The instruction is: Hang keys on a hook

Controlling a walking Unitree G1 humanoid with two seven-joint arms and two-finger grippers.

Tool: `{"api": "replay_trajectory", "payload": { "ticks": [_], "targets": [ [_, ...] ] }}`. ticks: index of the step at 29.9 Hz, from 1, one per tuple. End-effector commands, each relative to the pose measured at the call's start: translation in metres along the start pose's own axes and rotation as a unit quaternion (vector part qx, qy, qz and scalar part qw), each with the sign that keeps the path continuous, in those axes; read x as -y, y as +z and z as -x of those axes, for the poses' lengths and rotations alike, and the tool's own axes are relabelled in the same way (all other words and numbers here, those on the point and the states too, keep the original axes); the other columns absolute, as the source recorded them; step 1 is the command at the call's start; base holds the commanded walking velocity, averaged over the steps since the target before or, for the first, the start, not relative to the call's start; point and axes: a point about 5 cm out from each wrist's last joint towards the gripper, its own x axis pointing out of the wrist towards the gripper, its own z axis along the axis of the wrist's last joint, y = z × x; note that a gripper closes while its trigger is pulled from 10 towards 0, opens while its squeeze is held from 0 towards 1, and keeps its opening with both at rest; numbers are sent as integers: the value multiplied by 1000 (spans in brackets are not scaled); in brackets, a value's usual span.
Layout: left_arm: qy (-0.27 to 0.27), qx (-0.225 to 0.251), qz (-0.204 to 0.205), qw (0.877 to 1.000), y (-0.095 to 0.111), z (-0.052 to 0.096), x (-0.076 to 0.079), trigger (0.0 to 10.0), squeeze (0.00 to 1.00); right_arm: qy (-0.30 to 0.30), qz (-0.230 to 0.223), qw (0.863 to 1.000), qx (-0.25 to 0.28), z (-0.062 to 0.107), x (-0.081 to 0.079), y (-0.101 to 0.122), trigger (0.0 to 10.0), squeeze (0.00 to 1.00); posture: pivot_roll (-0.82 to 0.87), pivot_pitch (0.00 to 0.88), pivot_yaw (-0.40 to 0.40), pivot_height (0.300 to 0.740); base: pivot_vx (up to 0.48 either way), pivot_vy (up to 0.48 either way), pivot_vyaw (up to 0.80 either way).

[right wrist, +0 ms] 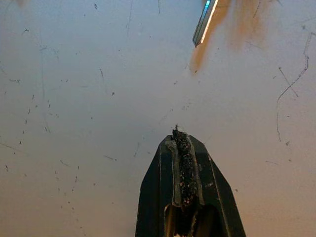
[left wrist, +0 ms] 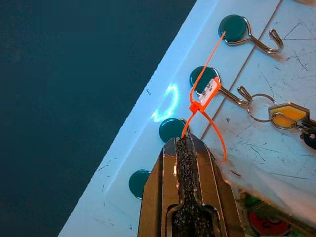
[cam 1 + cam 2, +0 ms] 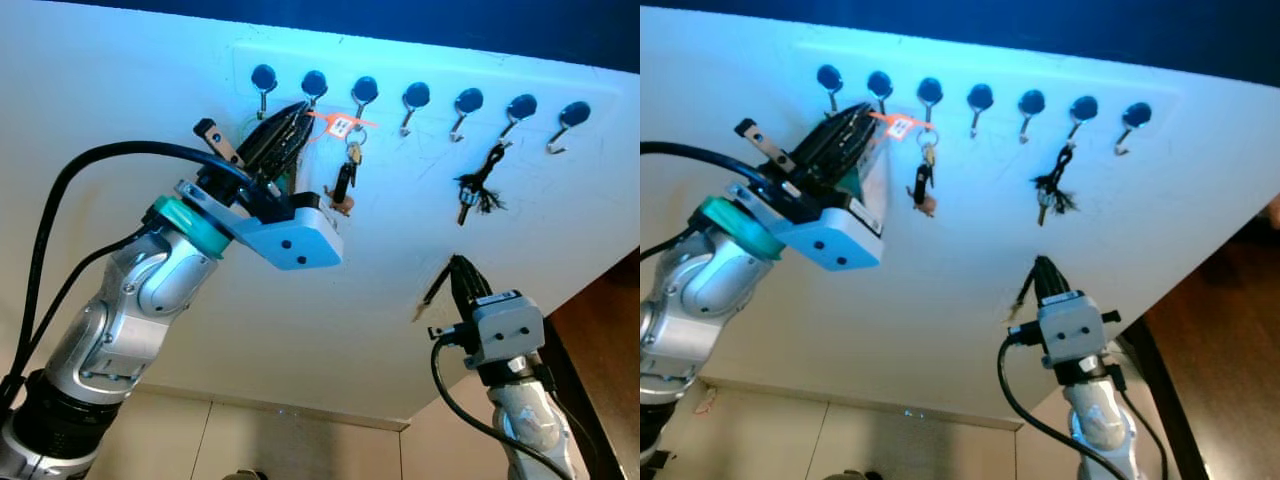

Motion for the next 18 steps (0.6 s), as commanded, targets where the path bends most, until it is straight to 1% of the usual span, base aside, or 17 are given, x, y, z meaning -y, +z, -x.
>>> {"api": "replay_trajectory", "payload": {
  "ticks": [1,8,14,18],
  "targets": [
    [4,7,4,1000,2,-1,1,10000,0,-3,-2,1000,-8,1,1,-3,10000,0,26,0,39,740,0,0,0],
    [7,13,11,1000,3,-11,5,10000,0,-2,-2,1000,-8,1,1,-2,10000,0,23,0,42,740,0,0,0],
    [8,16,20,1000,5,-14,8,10000,0,-3,-3,1000,-8,2,0,-1,10000,0,24,0,46,740,0,0,0],
    [-4,20,27,999,7,-14,11,10000,0,-2,-5,1000,-8,2,-1,-2,10000,0,26,0,48,740,0,0,0]
  ]
}}
